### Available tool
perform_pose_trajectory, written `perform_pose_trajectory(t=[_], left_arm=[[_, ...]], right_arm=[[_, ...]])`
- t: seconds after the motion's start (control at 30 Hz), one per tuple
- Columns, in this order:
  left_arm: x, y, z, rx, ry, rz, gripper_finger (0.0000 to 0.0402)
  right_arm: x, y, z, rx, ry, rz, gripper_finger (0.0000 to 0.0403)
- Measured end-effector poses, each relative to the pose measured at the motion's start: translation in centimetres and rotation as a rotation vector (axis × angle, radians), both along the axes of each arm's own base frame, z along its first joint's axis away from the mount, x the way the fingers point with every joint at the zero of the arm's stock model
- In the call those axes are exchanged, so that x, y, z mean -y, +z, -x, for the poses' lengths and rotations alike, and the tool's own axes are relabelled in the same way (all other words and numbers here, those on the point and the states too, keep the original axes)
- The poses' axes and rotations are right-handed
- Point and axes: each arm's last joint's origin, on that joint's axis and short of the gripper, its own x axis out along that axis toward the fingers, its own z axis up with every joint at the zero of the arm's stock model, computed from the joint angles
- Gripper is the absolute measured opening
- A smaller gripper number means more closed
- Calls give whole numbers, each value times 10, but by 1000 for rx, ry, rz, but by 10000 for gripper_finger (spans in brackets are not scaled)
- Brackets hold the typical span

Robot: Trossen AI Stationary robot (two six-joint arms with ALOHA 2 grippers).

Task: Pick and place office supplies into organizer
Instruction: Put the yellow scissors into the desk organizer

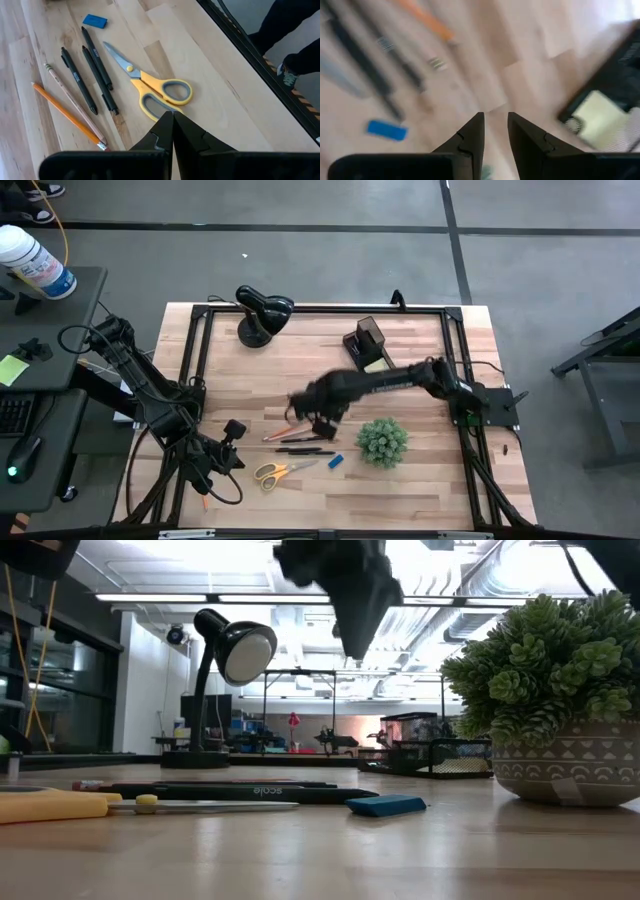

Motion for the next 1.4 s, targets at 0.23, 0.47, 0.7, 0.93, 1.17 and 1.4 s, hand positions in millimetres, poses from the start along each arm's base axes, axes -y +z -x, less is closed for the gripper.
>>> perform_pose_trajectory(t=[0.23, 0.47, 0.7, 0.93, 1.17, 1.4], left_arm=[[0, 0, 0, 3, -16, -8, 1], [0, 0, 0, -5, 23, 25, 1], [-3, -10, -13, -133, 212, 194, 1], [1, -40, -46, -226, 334, 320, 41], [-2, -68, -69, -365, 368, 417, 133], [-1, -68, -78, -367, 477, 458, 169]], right_arm=[[-74, 1, 1, 145, 152, -125, 83], [-110, 6, -6, 342, 257, -141, 83], [-90, 5, -9, 301, 291, -73, 83], [-79, 7, -3, 217, 381, 3, 83], [-92, 41, 32, 187, 457, 127, 83], [-94, 71, 53, 262, 458, 204, 83]])
